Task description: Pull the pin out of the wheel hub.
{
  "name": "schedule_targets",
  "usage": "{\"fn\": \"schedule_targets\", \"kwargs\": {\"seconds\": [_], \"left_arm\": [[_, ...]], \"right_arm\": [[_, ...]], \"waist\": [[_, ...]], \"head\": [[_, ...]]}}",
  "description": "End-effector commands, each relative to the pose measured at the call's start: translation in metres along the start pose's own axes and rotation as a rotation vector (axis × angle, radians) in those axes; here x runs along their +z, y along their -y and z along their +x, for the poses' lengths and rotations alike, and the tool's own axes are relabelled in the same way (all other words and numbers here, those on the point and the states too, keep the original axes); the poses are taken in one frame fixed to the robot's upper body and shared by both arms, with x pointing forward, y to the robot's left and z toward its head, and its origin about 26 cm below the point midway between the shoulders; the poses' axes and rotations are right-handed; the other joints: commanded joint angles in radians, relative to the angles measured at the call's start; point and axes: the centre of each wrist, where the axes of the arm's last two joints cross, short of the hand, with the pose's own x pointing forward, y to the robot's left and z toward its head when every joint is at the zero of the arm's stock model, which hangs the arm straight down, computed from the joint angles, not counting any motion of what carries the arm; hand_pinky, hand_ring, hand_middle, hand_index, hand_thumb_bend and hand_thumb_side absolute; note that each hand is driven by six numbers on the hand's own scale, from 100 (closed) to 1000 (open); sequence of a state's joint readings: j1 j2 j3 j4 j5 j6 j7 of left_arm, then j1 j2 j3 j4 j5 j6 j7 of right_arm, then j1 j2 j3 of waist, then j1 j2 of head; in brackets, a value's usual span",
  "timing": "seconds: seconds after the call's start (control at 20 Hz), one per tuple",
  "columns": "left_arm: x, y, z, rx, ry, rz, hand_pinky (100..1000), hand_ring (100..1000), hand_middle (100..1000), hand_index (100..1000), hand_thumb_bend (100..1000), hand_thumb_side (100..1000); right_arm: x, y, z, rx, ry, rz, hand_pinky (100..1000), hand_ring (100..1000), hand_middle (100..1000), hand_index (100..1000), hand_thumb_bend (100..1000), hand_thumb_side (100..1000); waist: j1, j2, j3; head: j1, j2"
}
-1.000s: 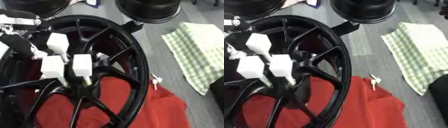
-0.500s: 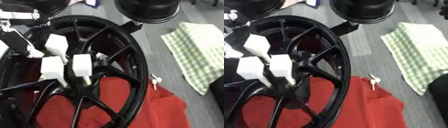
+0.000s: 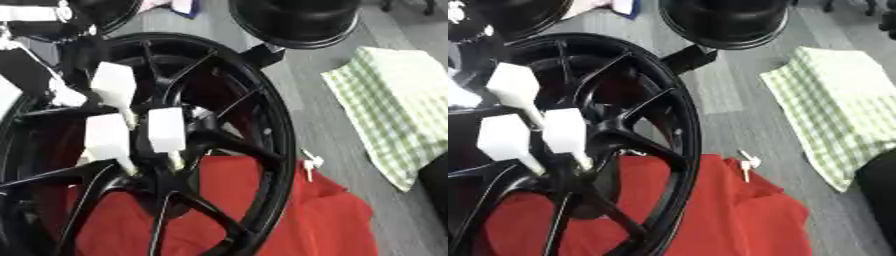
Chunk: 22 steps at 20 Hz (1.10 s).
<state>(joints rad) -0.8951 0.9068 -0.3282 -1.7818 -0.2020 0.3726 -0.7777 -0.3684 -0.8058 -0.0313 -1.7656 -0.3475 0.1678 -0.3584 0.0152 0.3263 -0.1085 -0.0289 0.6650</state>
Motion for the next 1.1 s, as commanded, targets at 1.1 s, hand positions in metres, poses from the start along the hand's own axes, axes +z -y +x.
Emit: {"fn": "schedule_targets", "kwargs": {"seconds": [1.1], "left_arm": [[0.083, -0.067, -0.016, 0.228, 0.054, 0.628, 507, 400, 366, 321, 420, 100]], "right_arm": [[0.000, 0.016, 0.002, 0.039, 0.006, -0.045, 814, 704, 616, 683, 100, 652]], "waist": [[-0.019, -0.042, 0.041]], "head": [[-0.031, -0.002]]}}
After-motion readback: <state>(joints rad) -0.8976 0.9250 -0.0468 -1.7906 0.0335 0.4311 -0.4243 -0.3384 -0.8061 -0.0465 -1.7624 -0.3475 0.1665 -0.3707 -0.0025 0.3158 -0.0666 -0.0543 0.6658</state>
